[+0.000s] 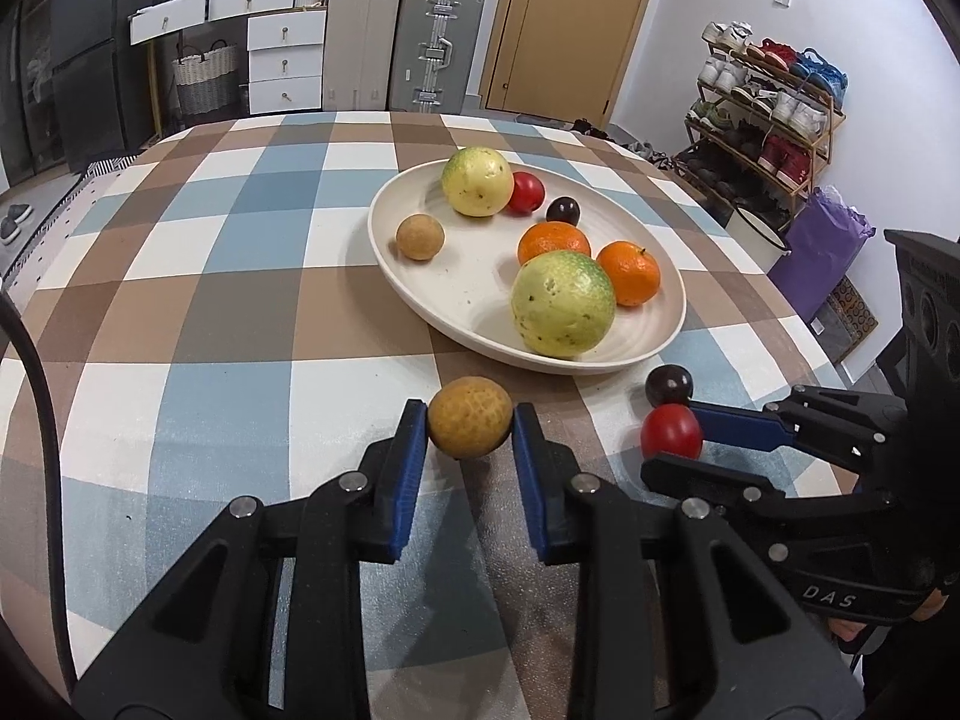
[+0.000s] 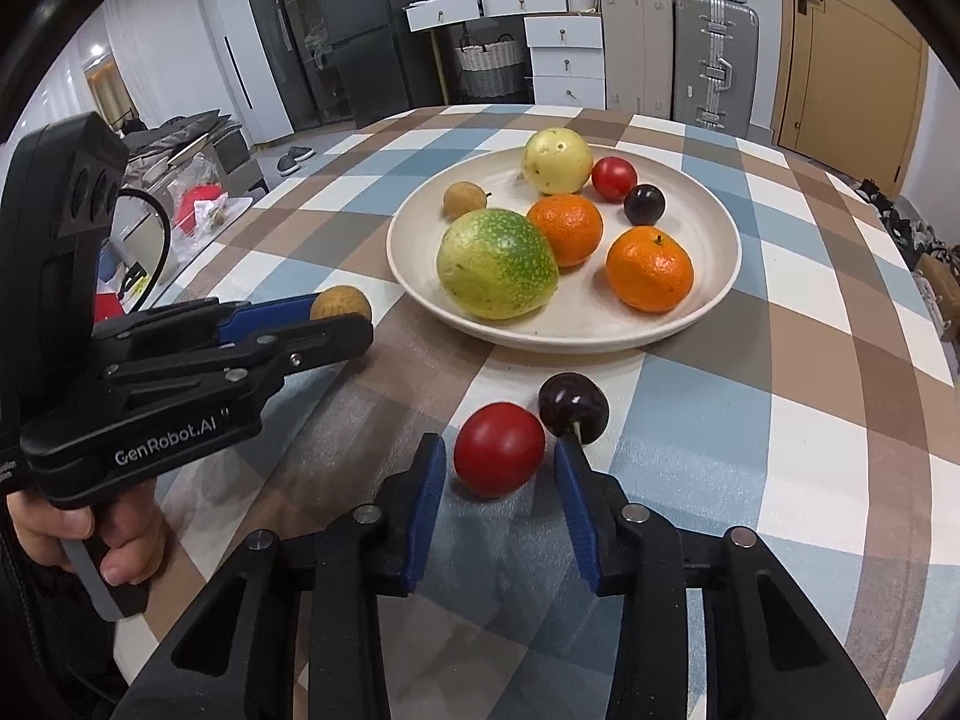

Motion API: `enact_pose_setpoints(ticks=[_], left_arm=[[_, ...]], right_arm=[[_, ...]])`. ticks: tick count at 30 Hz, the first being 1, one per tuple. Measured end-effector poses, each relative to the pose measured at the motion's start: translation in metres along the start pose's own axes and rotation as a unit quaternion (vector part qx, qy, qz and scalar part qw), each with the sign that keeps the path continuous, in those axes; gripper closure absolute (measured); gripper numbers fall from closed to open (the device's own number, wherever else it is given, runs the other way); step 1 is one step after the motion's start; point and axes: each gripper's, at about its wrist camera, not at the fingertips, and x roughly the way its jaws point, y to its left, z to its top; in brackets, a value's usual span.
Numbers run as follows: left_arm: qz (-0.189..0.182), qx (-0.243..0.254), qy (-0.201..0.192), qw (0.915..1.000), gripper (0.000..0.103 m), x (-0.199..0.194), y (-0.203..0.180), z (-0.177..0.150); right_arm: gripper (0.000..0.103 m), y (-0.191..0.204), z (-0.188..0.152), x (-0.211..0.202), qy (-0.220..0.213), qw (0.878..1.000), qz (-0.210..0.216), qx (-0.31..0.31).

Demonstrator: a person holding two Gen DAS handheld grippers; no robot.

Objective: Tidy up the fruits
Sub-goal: 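Close the right gripper on the red tomato, then carry the brown fruit and tomato onto the plate and open both grippers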

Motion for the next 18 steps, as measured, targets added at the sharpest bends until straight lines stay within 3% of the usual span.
enact_pose_setpoints(ticks=[2,18], left_arm=[[0.0,0.0,0.0,1.0,0.077,0.0,0.0,0.0],[0.012,0.015,-0.037,0.9991,0.077,-0.016,-0.005,0.003]], right_arm=[[0.072,0.001,0.002,0.0,-0.001,1.0,-0.002,-0.005],[0.073,-0.006,0.009,-0.033,-0.056,0.998,0.017,-0.013]])
